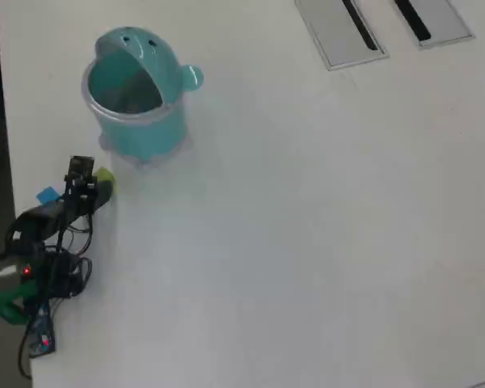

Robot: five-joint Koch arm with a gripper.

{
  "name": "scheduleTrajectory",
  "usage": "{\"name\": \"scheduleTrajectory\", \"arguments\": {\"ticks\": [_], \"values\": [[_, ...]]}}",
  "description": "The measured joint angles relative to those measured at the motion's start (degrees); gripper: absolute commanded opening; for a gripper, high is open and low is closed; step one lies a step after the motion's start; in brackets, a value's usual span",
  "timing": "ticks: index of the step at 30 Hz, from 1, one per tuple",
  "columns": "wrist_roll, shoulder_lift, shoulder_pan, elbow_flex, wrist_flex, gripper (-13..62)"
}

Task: Grasp RGB lego blocks and put them in the bin one by one.

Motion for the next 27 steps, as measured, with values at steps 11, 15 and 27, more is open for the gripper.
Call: {"name": "scheduleTrajectory", "arguments": {"ticks": [11, 15, 27], "values": [[0.09, -5.27, -0.18, -6.77, -0.35, 30.0], [0.0, -6.86, -0.44, -7.91, -0.44, 29.7], [2.46, -4.57, -1.23, -8.96, -1.49, 5.5]]}}
